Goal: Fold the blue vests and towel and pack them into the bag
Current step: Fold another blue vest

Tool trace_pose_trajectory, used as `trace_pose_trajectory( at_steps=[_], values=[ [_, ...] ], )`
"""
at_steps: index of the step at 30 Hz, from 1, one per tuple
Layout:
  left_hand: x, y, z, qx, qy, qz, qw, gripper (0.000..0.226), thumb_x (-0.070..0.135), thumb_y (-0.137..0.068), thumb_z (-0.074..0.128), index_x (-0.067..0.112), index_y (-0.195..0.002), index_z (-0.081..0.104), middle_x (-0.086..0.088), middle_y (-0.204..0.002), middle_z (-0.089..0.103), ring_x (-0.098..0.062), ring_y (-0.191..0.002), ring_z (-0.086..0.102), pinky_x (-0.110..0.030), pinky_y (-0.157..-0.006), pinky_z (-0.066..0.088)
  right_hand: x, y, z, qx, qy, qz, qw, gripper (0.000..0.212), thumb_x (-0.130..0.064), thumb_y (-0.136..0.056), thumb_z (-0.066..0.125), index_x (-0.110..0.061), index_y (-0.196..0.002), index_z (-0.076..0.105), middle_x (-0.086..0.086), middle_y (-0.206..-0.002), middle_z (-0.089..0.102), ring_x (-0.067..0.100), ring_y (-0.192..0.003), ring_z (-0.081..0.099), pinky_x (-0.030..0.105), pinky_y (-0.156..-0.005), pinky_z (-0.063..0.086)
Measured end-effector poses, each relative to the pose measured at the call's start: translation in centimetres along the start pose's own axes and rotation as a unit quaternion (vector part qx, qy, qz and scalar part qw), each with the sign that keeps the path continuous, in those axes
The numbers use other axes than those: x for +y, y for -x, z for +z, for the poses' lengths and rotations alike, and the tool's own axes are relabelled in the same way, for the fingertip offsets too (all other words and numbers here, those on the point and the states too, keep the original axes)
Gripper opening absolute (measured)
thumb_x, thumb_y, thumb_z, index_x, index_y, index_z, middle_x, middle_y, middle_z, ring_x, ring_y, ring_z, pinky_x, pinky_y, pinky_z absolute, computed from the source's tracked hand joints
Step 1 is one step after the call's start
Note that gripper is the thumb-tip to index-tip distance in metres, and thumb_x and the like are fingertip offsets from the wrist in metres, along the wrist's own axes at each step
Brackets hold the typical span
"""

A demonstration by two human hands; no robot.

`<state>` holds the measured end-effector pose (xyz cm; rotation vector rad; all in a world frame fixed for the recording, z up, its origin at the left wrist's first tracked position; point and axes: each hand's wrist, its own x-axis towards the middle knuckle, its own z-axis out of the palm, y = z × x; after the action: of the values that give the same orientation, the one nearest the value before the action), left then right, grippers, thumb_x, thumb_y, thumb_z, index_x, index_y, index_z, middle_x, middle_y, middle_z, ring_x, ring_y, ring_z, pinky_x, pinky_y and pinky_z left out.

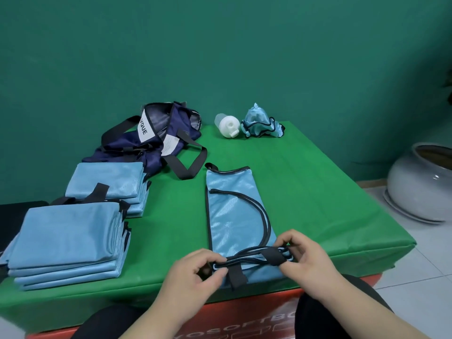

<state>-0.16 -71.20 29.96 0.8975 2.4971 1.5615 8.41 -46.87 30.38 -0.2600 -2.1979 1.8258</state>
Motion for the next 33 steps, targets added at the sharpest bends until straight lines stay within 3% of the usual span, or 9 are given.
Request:
trace_pose_trajectory(
  at_steps=[5, 11, 16, 19, 23, 27, 31, 33],
  values=[
    [1.0, 1.7, -0.3, 0.001, 0.028, -0.060, 0.998, 0.039, 0.010, -0.078, 0.082, 0.046, -0.084, 0.071, 0.010, -0.067, 0.064, 0.000, -0.059, 0.053, -0.016, -0.060, 0.044, -0.2, 1.8, 0.2, -0.017, 0.010, 0.025, 0.999, 0.030, 0.001, -0.055, 0.054, -0.006, -0.084, 0.058, -0.004, -0.071, 0.063, 0.011, -0.072, 0.056, 0.027, -0.065, 0.037],
    [2.9, 4.3, -0.8, -0.005, 0.009, -0.071, 0.997, 0.035, 0.015, -0.077, 0.083, 0.047, -0.084, 0.071, 0.005, -0.073, 0.069, -0.002, -0.063, 0.056, -0.020, -0.065, 0.047, -1.6, 5.1, 0.1, -0.010, 0.013, 0.031, 0.999, 0.029, -0.001, -0.057, 0.057, -0.005, -0.085, 0.060, -0.002, -0.071, 0.063, 0.010, -0.069, 0.055, 0.020, -0.061, 0.038],
    [4.1, 5.9, -1.3, -0.010, -0.006, -0.074, 0.997, 0.032, 0.022, -0.076, 0.084, 0.049, -0.087, 0.071, 0.001, -0.076, 0.069, -0.011, -0.065, 0.060, -0.028, -0.069, 0.051, -2.0, 6.8, -0.2, -0.009, 0.015, 0.028, 0.999, 0.026, 0.006, -0.061, 0.063, -0.006, -0.084, 0.063, 0.002, -0.077, 0.066, 0.011, -0.075, 0.059, 0.021, -0.069, 0.043],
    [4.9, 5.7, -1.8, -0.004, -0.016, -0.062, 0.998, 0.034, 0.022, -0.076, 0.084, 0.053, -0.085, 0.070, 0.005, -0.077, 0.069, -0.011, -0.072, 0.062, -0.023, -0.071, 0.049, -2.3, 6.8, -0.3, -0.002, -0.006, 0.022, 1.000, 0.025, 0.004, -0.061, 0.065, -0.004, -0.084, 0.062, 0.004, -0.077, 0.066, 0.014, -0.076, 0.059, 0.022, -0.070, 0.043],
    [5.0, 4.1, -2.4, -0.002, -0.019, -0.052, 0.998, 0.039, 0.021, -0.076, 0.084, 0.055, -0.086, 0.069, 0.010, -0.070, 0.065, -0.001, -0.065, 0.057, -0.012, -0.061, 0.041, -3.0, 5.1, -0.2, 0.005, -0.009, 0.005, 1.000, 0.023, 0.002, -0.060, 0.065, -0.006, -0.082, 0.062, 0.001, -0.075, 0.065, 0.011, -0.074, 0.057, 0.021, -0.068, 0.041],
    [4.8, 0.6, -2.9, 0.004, 0.013, -0.061, 0.998, 0.037, 0.016, -0.078, 0.083, 0.050, -0.085, 0.071, 0.014, -0.061, 0.060, -0.001, -0.059, 0.052, -0.013, -0.058, 0.039, -4.2, 1.4, -0.3, -0.002, 0.004, 0.003, 1.000, 0.027, 0.002, -0.058, 0.060, -0.007, -0.084, 0.061, -0.002, -0.073, 0.063, 0.008, -0.071, 0.054, 0.021, -0.063, 0.037],
    [4.1, -4.2, -3.3, 0.019, 0.037, -0.072, 0.997, 0.032, 0.014, -0.081, 0.079, 0.045, -0.084, 0.071, -0.003, -0.075, 0.070, -0.002, -0.061, 0.053, -0.020, -0.061, 0.042, -5.1, -4.0, -0.1, 0.003, 0.019, 0.014, 1.000, 0.028, 0.019, -0.075, 0.065, -0.007, -0.083, 0.061, -0.006, -0.064, 0.060, 0.010, -0.062, 0.047, 0.018, -0.052, 0.034],
    [3.6, -6.9, -3.5, 0.026, 0.043, -0.073, 0.996, 0.030, 0.013, -0.083, 0.078, 0.043, -0.084, 0.072, -0.008, -0.080, 0.070, -0.004, -0.062, 0.053, -0.021, -0.061, 0.042, -5.0, -6.9, 0.0, 0.020, 0.034, 0.016, 0.999, 0.025, 0.015, -0.079, 0.065, -0.008, -0.084, 0.062, -0.008, -0.065, 0.061, 0.010, -0.060, 0.046, 0.019, -0.051, 0.032]
  ],
)
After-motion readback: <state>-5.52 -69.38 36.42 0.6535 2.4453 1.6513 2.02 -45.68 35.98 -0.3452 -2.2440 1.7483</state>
